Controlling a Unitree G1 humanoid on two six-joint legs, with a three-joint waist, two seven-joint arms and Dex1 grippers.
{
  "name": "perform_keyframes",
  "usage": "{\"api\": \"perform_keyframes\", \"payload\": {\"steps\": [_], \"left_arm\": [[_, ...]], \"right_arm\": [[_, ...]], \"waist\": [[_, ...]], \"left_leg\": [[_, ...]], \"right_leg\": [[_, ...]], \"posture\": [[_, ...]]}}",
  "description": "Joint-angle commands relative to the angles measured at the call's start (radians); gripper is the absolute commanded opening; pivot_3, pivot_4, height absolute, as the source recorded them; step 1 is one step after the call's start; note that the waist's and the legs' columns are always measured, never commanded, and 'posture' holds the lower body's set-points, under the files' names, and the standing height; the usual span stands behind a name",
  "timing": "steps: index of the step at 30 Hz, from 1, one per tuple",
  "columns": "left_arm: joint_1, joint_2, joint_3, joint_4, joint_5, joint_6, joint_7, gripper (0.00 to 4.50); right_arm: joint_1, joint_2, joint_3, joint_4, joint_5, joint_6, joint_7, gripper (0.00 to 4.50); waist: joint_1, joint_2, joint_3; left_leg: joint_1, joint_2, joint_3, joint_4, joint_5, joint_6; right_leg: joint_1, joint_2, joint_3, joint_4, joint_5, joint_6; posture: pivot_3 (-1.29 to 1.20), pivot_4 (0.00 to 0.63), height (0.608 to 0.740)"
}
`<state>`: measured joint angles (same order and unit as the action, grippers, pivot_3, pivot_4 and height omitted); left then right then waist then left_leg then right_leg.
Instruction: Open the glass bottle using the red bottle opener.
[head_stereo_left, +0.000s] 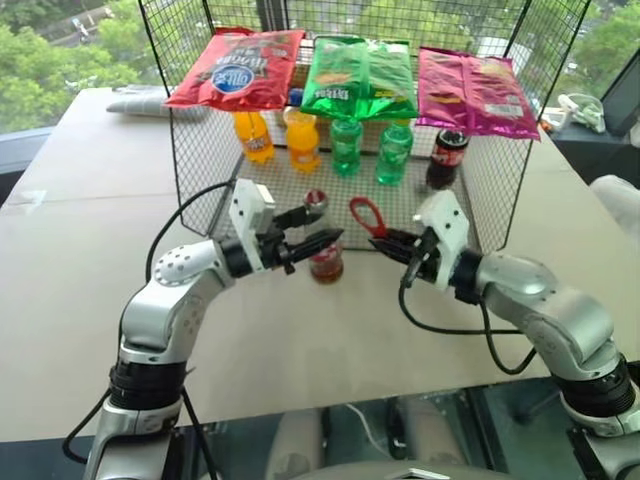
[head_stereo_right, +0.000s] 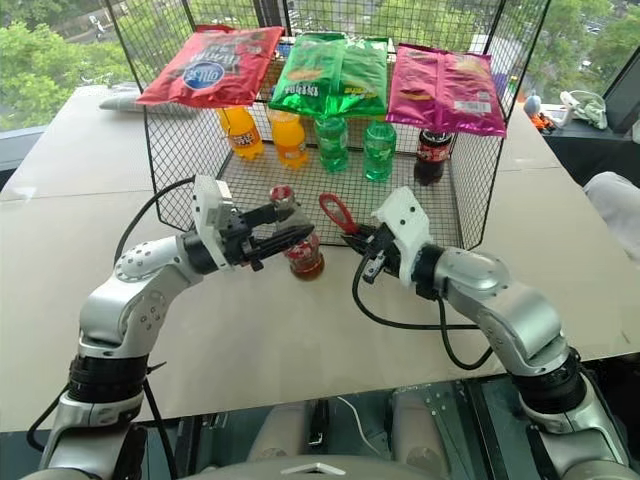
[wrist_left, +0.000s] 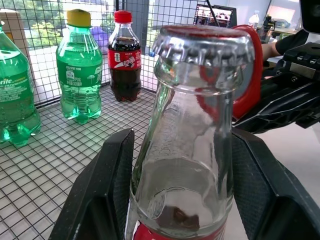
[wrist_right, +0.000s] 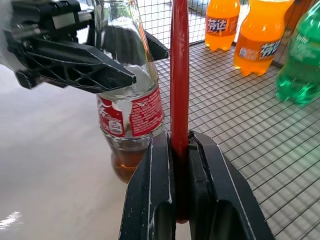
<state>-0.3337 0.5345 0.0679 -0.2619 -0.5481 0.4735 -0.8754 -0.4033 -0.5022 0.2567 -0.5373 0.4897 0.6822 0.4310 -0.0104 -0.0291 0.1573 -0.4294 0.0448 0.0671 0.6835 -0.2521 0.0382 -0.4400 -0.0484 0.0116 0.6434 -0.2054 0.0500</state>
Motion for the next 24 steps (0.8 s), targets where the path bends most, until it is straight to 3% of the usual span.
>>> {"api": "perform_keyframes", "payload": {"steps": [1, 11, 24], "left_arm": [[-0.001, 0.009, -0.006, -0.016, -0.006, -0.019, -0.024, 2.14], [-0.032, 0.002, -0.016, 0.015, 0.003, -0.02, -0.032, 2.14], [-0.052, 0.004, -0.027, 0.039, 0.002, -0.02, -0.058, 2.14]], "right_arm": [[-0.039, 0.023, 0.035, 0.011, -0.137, -0.138, -0.005, 0.0], [-0.063, 0.048, 0.129, 0.161, -0.55, -0.486, -0.069, 0.0], [-0.038, 0.126, 0.185, 0.26, -0.855, -0.702, -0.14, 0.0]], "waist": [[0.0, 0.0, 0.0], [0.0, 0.0, 0.0], [0.001, 0.0, 0.0]], "left_leg": [[0.0, 0.0, 0.0, 0.0, 0.0, 0.0], [0.0, 0.0, 0.001, 0.0, 0.0, 0.0], [0.001, 0.0, 0.001, 0.001, 0.0, -0.001]], "right_leg": [[0.0, 0.0, 0.0, 0.0, 0.0, 0.0], [0.0, 0.0, 0.0, 0.0, 0.0, 0.0], [0.0, 0.0, 0.001, 0.0, 0.0, 0.0]], "posture": [[0.0, 0.15, 0.74], [0.0, 0.15, 0.74], [0.0, 0.15, 0.74]]}}
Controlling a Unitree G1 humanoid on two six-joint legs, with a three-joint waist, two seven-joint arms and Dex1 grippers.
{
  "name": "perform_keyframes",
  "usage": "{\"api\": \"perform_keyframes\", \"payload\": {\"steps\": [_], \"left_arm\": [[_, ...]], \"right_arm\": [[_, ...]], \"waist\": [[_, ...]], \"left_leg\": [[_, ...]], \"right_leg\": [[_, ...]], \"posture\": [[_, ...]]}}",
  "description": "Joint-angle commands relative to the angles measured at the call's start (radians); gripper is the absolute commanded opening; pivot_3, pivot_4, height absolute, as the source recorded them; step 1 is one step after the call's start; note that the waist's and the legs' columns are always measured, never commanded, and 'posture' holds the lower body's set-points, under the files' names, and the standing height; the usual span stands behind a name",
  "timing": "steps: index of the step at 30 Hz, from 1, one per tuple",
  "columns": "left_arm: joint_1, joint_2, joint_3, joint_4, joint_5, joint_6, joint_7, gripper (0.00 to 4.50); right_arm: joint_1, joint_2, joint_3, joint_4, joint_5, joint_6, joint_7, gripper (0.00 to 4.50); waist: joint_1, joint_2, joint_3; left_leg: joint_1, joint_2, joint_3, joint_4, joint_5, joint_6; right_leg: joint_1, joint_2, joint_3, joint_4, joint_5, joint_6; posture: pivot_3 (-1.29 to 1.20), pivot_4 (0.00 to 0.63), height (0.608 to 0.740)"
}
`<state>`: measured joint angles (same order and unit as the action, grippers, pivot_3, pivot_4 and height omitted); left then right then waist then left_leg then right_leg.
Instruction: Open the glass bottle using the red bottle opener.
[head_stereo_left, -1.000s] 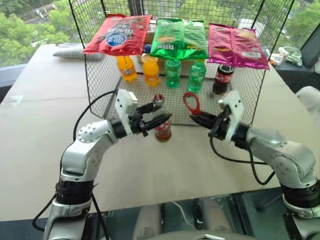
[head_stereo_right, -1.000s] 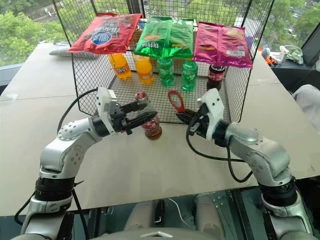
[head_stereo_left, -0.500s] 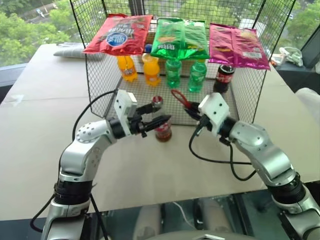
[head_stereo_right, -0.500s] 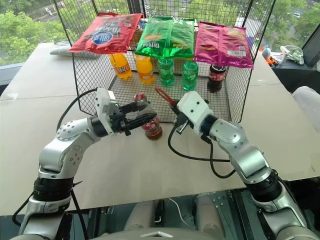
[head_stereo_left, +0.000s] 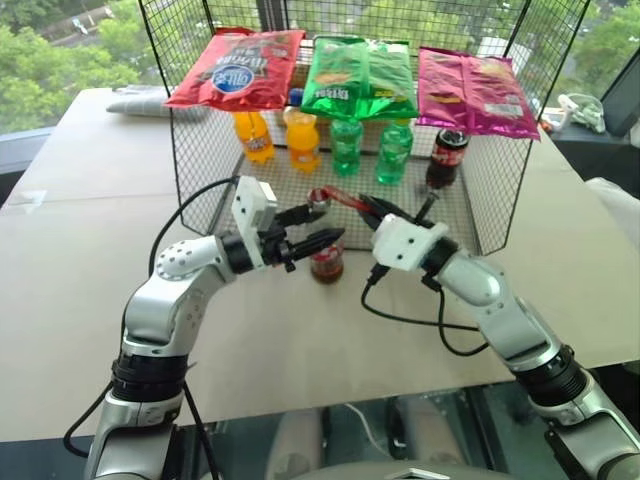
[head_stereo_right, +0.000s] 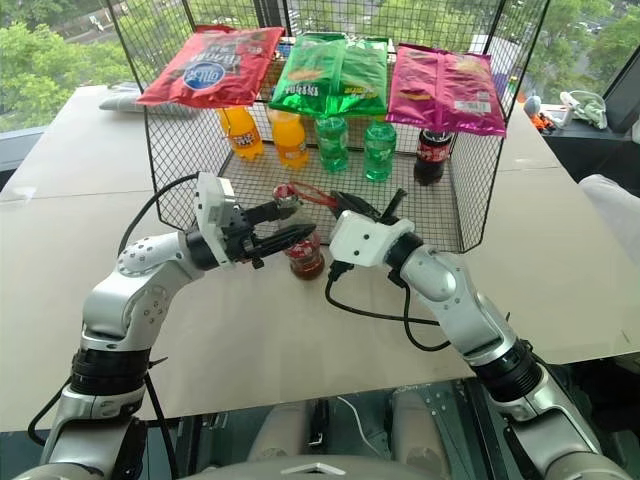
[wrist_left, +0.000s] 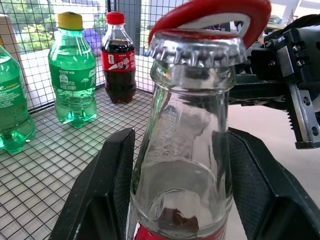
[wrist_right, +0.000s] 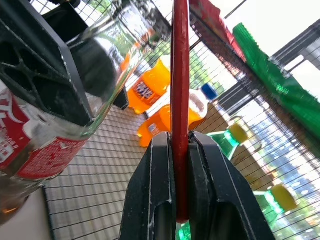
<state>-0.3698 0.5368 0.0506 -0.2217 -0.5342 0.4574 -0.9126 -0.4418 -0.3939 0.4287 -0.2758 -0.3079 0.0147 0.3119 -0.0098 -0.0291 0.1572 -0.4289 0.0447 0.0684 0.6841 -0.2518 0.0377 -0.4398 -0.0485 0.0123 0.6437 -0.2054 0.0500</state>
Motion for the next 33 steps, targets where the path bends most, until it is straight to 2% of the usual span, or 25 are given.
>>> {"api": "perform_keyframes", "payload": {"steps": [1, 13, 19, 25, 33], "left_arm": [[-0.017, 0.002, -0.011, 0.0, -0.012, -0.003, -0.022, 2.14], [-0.071, -0.006, -0.026, 0.012, -0.017, 0.032, -0.016, 2.14], [-0.096, -0.011, -0.031, 0.029, -0.015, 0.042, -0.024, 2.14], [-0.111, -0.015, -0.036, 0.038, -0.013, 0.047, -0.028, 2.14], [-0.12, -0.016, -0.04, 0.05, -0.001, 0.04, -0.047, 2.14]], "right_arm": [[0.002, 0.025, 0.021, 0.007, -0.083, -0.04, -0.027, 0.0], [0.011, 0.135, 0.094, 0.161, -0.368, -0.127, -0.218, 0.0], [0.022, 0.163, 0.092, 0.175, -0.39, -0.16, -0.24, 0.0], [0.028, 0.18, 0.095, 0.198, -0.426, -0.158, -0.265, 0.0], [0.03, 0.165, 0.094, 0.187, -0.409, -0.183, -0.225, 0.0]], "waist": [[0.0, 0.0, 0.0], [0.0, 0.0, -0.001], [0.0, 0.0, -0.001], [0.001, 0.0, -0.001], [0.001, 0.0, -0.001]], "left_leg": [[0.0, 0.0, 0.0, 0.0, 0.0, 0.0], [0.003, 0.0, 0.001, 0.0, 0.001, -0.001], [0.012, 0.0, 0.001, 0.0, 0.0, 0.0], [0.013, 0.0, 0.001, 0.0, 0.0, 0.0], [0.013, 0.0, 0.001, 0.0, 0.0, 0.0]], "right_leg": [[0.0, 0.0, 0.0, 0.0, 0.0, 0.0], [0.002, 0.0, 0.001, 0.002, 0.0, 0.0], [0.01, 0.0, 0.001, 0.001, -0.002, -0.004], [0.011, 0.0, 0.001, 0.002, -0.003, -0.004], [0.011, 0.0, 0.002, 0.002, -0.003, -0.004]], "posture": [[0.0, 0.15, 0.74], [0.0, 0.15, 0.74], [0.0, 0.15, 0.74], [0.0, 0.15, 0.74], [0.0, 0.15, 0.74]]}}
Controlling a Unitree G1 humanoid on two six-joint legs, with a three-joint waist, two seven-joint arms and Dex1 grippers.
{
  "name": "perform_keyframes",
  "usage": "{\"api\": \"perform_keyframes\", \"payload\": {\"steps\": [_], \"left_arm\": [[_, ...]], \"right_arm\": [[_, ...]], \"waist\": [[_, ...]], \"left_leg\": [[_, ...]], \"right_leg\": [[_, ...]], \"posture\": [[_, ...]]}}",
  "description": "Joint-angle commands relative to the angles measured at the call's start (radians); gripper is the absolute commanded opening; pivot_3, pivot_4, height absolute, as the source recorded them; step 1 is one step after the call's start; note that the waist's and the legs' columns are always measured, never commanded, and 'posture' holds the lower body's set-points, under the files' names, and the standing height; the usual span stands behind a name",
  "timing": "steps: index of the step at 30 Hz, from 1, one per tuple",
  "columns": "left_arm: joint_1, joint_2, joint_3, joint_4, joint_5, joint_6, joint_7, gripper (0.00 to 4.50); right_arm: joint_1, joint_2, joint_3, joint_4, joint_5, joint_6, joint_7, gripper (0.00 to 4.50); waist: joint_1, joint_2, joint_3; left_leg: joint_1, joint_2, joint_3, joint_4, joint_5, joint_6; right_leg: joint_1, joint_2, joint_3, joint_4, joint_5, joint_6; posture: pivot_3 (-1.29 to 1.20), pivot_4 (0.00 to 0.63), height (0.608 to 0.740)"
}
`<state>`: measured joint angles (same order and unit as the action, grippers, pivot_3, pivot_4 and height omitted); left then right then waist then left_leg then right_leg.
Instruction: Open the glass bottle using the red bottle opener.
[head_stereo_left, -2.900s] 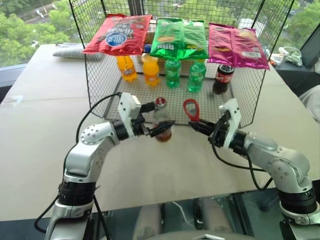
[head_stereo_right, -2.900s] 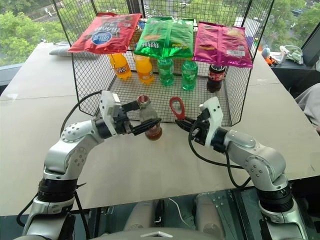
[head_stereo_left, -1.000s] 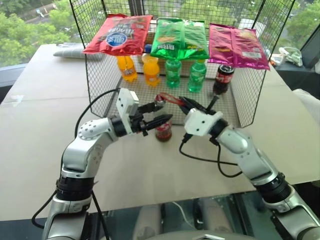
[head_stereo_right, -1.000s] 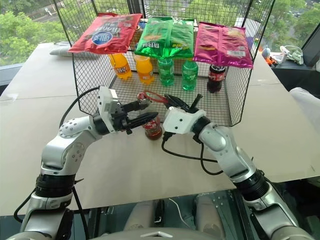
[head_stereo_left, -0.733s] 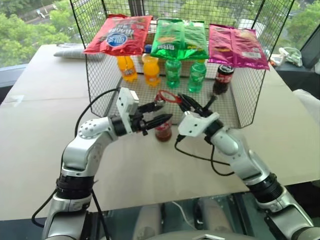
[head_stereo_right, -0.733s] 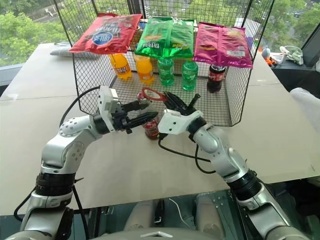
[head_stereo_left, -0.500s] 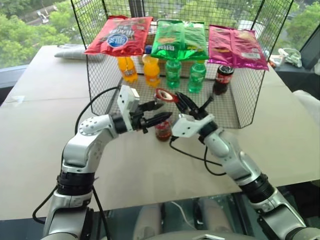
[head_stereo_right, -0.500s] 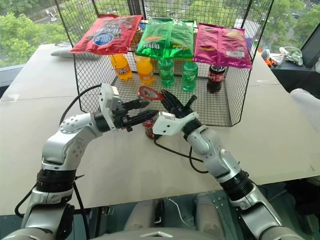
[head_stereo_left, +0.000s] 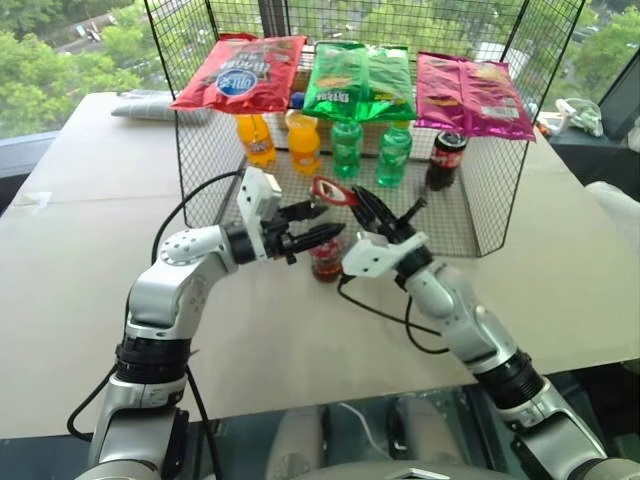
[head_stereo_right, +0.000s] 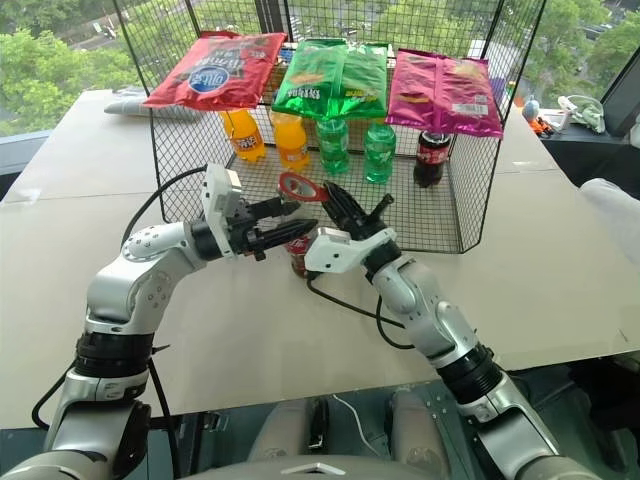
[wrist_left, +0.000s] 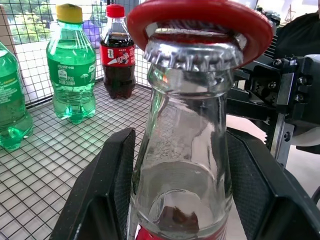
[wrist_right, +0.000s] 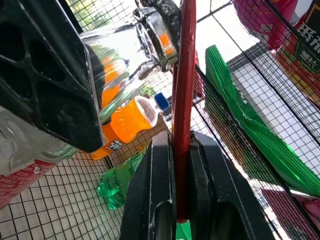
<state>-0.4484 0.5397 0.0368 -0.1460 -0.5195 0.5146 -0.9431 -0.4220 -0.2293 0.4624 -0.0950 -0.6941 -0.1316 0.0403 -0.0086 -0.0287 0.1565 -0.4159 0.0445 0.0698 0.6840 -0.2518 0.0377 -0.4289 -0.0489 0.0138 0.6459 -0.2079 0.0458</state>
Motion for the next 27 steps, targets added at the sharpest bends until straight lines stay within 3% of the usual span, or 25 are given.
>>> {"api": "perform_keyframes", "payload": {"steps": [1, 8, 16, 27], "left_arm": [[-0.042, -0.021, -0.026, -0.025, -0.014, -0.019, -0.018, 2.14], [-0.039, -0.029, -0.027, -0.02, -0.005, -0.025, -0.025, 2.14], [-0.027, -0.034, -0.028, -0.019, 0.008, -0.037, -0.03, 2.14], [-0.029, -0.047, -0.033, 0.008, 0.025, -0.065, -0.036, 2.14]], "right_arm": [[0.01, 0.007, 0.059, 0.017, -0.02, -0.041, 0.035, 0.0], [-0.003, 0.008, 0.057, 0.048, -0.038, -0.063, 0.019, 0.0], [-0.051, -0.106, 0.077, 0.001, -0.073, -0.036, 0.216, 0.0], [-0.091, -0.168, 0.032, -0.051, -0.08, -0.013, 0.3, 0.0]], "waist": [[0.0, 0.0, 0.0], [0.0, 0.0, 0.0], [0.001, 0.001, -0.001], [0.003, 0.001, -0.002]], "left_leg": [[0.0, 0.0, 0.0, 0.0, 0.0, 0.0], [0.0, 0.0, 0.0, 0.0, 0.0, 0.0], [0.002, 0.0, 0.0, 0.0, 0.0, 0.0], [0.003, 0.0, 0.0, 0.0, 0.0, 0.0]], "right_leg": [[0.0, 0.0, 0.0, 0.0, 0.0, 0.0], [0.0, 0.0, 0.0, 0.0, 0.0, 0.0], [0.002, 0.0, 0.0, 0.0, 0.0, 0.0], [0.003, 0.0, 0.0, 0.0, 0.0, 0.0]], "posture": [[0.0, 0.15, 0.74], [0.0, 0.15, 0.74], [0.0, 0.15, 0.74], [0.0, 0.15, 0.74]]}}
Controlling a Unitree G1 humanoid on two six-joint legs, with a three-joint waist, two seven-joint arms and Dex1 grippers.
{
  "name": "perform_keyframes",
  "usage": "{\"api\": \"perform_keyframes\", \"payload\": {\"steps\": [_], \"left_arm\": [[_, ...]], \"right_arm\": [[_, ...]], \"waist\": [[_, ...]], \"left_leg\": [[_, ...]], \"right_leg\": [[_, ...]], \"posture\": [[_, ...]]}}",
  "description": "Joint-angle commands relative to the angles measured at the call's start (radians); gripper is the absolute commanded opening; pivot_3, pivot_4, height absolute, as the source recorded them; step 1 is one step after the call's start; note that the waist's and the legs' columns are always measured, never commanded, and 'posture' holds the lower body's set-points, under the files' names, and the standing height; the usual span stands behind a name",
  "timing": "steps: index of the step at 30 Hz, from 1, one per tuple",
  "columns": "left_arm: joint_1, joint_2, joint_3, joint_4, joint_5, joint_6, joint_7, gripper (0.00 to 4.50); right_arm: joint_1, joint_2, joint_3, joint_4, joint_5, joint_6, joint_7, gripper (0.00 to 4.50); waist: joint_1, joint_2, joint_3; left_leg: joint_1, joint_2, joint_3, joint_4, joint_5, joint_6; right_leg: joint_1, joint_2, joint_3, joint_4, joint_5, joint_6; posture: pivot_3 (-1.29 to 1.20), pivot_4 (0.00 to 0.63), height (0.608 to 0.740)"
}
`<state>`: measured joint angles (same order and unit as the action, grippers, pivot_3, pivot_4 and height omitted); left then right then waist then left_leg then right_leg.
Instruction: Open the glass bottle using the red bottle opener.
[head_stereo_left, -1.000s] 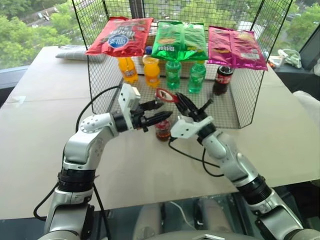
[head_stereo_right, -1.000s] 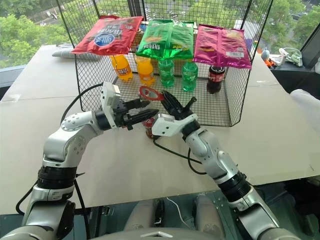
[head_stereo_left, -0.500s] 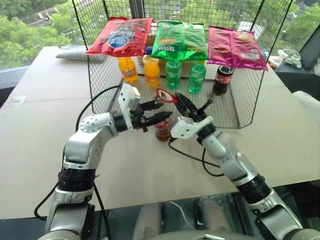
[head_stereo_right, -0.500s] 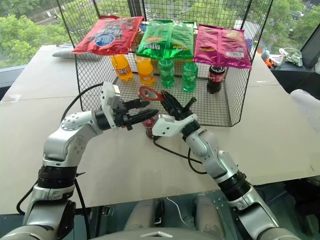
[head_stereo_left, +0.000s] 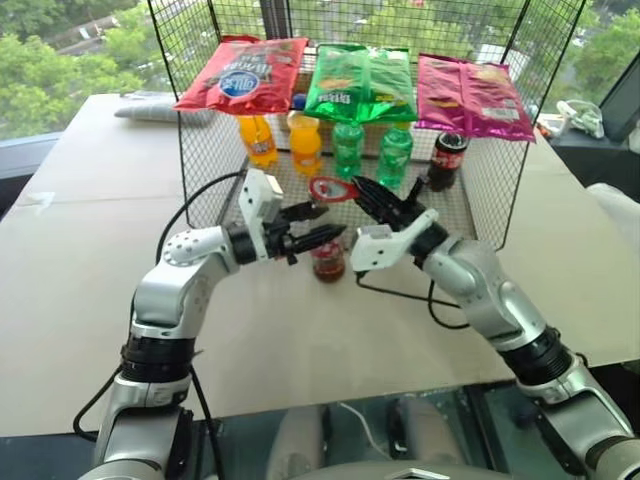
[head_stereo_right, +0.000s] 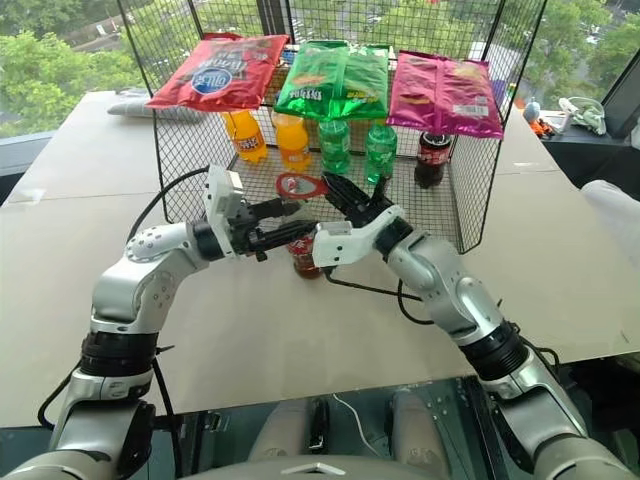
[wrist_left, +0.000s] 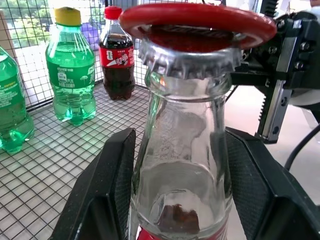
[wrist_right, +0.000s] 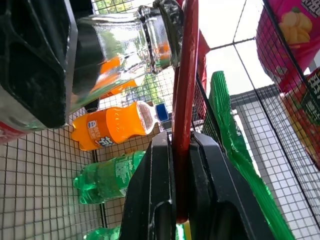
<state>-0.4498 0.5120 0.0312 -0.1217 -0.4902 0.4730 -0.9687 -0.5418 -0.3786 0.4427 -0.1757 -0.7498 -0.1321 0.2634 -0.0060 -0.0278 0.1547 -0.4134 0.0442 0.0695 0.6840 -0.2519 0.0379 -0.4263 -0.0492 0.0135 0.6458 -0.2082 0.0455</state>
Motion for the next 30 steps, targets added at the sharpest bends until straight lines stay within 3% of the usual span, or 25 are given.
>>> {"api": "perform_keyframes", "payload": {"steps": [1, 8, 16, 26, 30], "left_arm": [[-0.028, -0.021, -0.028, -0.015, -0.004, -0.026, -0.01, 2.14], [-0.034, -0.023, -0.033, -0.012, -0.001, -0.031, -0.009, 2.14], [-0.029, -0.015, -0.026, -0.016, -0.002, -0.028, -0.014, 2.14], [0.015, 0.0, -0.004, -0.065, -0.025, -0.017, -0.013, 2.14], [0.029, 0.003, 0.002, -0.091, -0.032, -0.009, 0.0, 2.14]], "right_arm": [[0.033, -0.021, 0.053, 0.037, -0.028, -0.016, 0.073, 0.0], [0.023, -0.012, 0.04, 0.037, -0.029, -0.018, 0.075, 0.0], [-0.019, -0.011, -0.095, -0.075, 0.051, 0.041, 0.107, 0.0], [0.008, 0.035, -0.162, -0.205, 0.134, 0.161, 0.165, 0.0], [0.085, 0.101, -0.207, -0.274, 0.255, 0.307, 0.219, 0.0]], "waist": [[-0.001, 0.0, 0.0], [-0.003, 0.0, -0.001], [-0.006, 0.0, 0.0], [-0.005, 0.0, 0.001], [-0.003, 0.0, 0.001]], "left_leg": [[0.0, 0.0, 0.0, 0.0, 0.0, 0.0], [0.0, 0.0, 0.0, 0.0, 0.0, 0.0], [-0.001, 0.0, 0.0, 0.0, 0.0, 0.0], [-0.003, 0.0, 0.001, -0.001, 0.0, 0.0], [-0.003, 0.0, 0.001, -0.002, 0.0, 0.0]], "right_leg": [[0.0, 0.0, 0.0, 0.0, 0.0, 0.0], [0.0, 0.0, 0.0, 0.0, 0.0, 0.0], [-0.001, 0.0, 0.0, 0.0, 0.0, 0.0], [-0.003, 0.0, 0.001, -0.001, 0.0, 0.0], [-0.003, 0.0, 0.001, -0.001, 0.0, 0.0]], "posture": [[0.0, 0.15, 0.74], [0.0, 0.15, 0.74], [0.0, 0.15, 0.74], [0.0, 0.15, 0.74], [0.0, 0.15, 0.74]]}}
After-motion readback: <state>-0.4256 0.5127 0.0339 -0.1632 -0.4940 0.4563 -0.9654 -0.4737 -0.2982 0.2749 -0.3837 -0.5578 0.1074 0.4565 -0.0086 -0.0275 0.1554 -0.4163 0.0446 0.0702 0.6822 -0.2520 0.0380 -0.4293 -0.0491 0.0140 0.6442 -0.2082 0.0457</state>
